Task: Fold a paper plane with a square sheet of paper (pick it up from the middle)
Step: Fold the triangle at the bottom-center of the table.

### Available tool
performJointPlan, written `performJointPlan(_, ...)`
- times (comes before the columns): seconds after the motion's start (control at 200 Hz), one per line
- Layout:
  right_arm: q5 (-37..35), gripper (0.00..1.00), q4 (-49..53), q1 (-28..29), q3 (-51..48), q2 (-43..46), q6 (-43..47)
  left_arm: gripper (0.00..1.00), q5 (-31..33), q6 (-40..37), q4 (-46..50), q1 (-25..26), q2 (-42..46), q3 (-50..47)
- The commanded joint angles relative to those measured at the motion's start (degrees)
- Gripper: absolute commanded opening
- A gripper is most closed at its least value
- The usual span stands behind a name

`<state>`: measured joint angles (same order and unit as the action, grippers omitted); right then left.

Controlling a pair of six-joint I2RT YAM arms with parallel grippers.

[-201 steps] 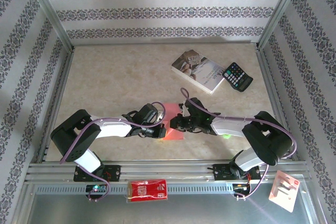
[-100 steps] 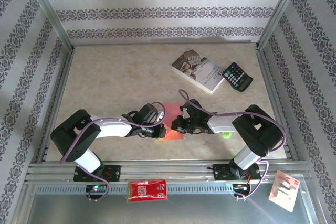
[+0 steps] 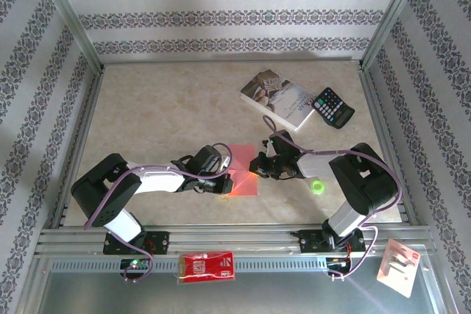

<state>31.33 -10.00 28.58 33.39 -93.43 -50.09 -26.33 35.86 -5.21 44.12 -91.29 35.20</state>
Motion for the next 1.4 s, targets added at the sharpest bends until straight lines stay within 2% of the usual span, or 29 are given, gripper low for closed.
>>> performJointPlan(0.0,-4.6,0.04,4.5,-3.7,1.1,-1.7,4.0,0.00,4.5,-1.6,7.8,-0.7,-2.6,-2.6)
performJointPlan(0.13,-2.7,0.04,6.0,-6.3,2.2,0.8,5.6,0.00,4.5,-1.7,7.7,-0.7,-2.6,-2.3)
performJointPlan(0.24,-1.8,0.04,7.4,-6.1,2.0,5.9,5.7,0.00,4.4,-1.6,7.8,-0.7,-2.7,-2.0)
performJointPlan(0.435,-3.3,0.04,5.9,0.7,-0.8,11.8,1.6,0.00,4.3,-1.4,7.8,-0.7,-2.6,-2.0)
performJointPlan(0.54,-4.3,0.04,3.6,4.8,-0.7,9.9,-0.4,0.00,4.3,-1.4,7.9,-0.7,-2.6,-1.7)
performJointPlan(0.669,-3.8,0.03,0.9,6.6,0.8,5.6,-0.8,0.00,4.3,-1.6,8.2,-0.7,-2.5,-1.6)
performJointPlan(1.184,-2.5,0.02,-1.0,3.1,-0.5,-2.6,2.7,0.00,3.8,-1.4,8.8,-0.6,-0.3,-0.2)
performJointPlan(1.274,-2.3,0.02,-1.5,3.2,-1.0,-3.1,2.5,0.03,3.5,-0.9,8.4,-0.7,1.5,0.5)
performJointPlan(1.394,-2.3,0.02,-2.2,3.3,-1.8,-3.3,2.2,0.14,2.5,0.3,5.9,-0.6,4.5,1.4)
